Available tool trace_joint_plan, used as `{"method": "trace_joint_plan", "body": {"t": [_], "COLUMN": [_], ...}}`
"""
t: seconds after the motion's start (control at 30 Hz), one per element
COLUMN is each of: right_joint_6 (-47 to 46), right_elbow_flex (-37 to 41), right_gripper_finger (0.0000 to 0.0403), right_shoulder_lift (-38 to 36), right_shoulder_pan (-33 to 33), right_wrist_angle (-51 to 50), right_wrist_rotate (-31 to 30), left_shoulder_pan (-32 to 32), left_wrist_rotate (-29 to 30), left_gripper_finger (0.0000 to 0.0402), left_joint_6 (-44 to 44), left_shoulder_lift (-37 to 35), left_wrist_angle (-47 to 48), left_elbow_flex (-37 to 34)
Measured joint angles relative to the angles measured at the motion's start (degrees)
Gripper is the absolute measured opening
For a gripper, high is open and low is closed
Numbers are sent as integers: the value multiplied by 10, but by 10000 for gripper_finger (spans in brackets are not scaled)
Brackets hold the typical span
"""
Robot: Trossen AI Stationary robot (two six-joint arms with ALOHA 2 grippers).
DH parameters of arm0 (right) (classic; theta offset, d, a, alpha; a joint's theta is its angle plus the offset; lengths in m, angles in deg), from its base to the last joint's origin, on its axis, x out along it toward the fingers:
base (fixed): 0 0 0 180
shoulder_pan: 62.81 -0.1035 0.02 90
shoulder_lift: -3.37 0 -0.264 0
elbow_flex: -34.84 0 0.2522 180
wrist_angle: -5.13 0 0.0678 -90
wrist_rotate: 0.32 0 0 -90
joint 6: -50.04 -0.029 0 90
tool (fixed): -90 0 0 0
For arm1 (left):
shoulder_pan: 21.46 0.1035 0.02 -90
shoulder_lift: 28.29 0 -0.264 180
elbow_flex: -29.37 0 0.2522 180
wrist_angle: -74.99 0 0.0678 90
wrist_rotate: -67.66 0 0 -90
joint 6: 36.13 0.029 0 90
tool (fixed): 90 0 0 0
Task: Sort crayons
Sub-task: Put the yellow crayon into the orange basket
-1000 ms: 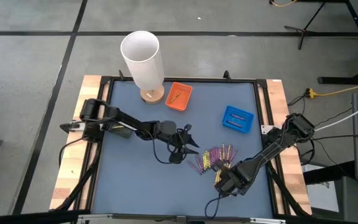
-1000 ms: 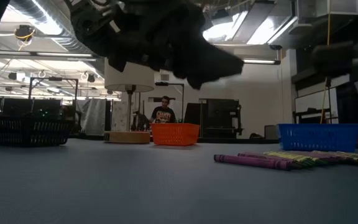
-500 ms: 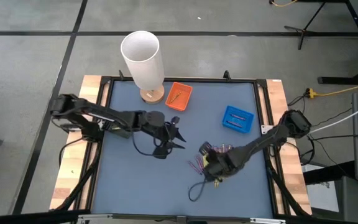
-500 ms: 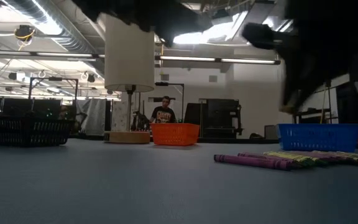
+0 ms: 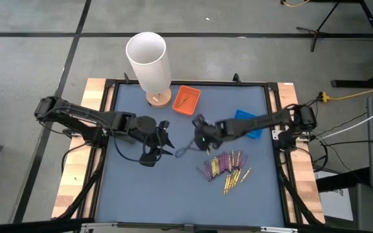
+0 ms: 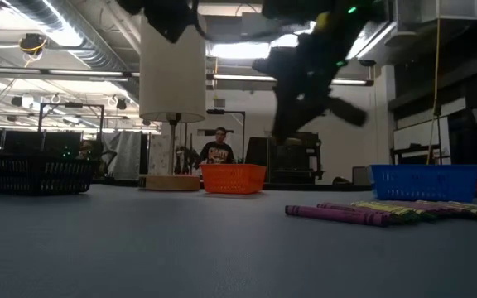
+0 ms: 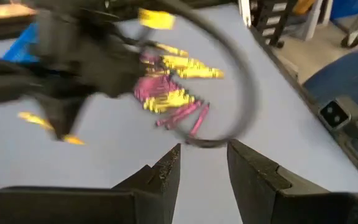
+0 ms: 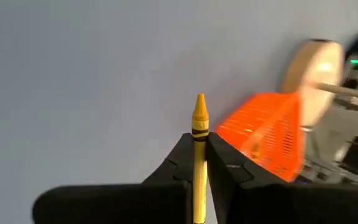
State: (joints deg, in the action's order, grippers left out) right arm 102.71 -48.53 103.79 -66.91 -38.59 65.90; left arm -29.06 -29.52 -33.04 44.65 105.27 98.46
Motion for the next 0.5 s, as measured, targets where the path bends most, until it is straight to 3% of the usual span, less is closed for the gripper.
{"method": "trace_joint_plan", "body": {"t": [0.23, 0.5], "right_joint_6": [171, 204], "right_elbow_flex": [0, 0], "right_gripper_finger": [21, 21], "right_shoulder_lift": [0, 0], "right_shoulder_pan": [113, 219], "right_wrist_angle": [127, 183], "right_wrist_rotate": [72, 232], "left_shoulder_pan": [-29, -37], "left_wrist_rotate": [54, 123], "left_gripper_finger": [115, 115], "left_joint_6": [0, 0], "left_shoulder_lift": [-4, -4], "left_wrist_angle": [8, 6], "left_elbow_flex": [0, 0]}}
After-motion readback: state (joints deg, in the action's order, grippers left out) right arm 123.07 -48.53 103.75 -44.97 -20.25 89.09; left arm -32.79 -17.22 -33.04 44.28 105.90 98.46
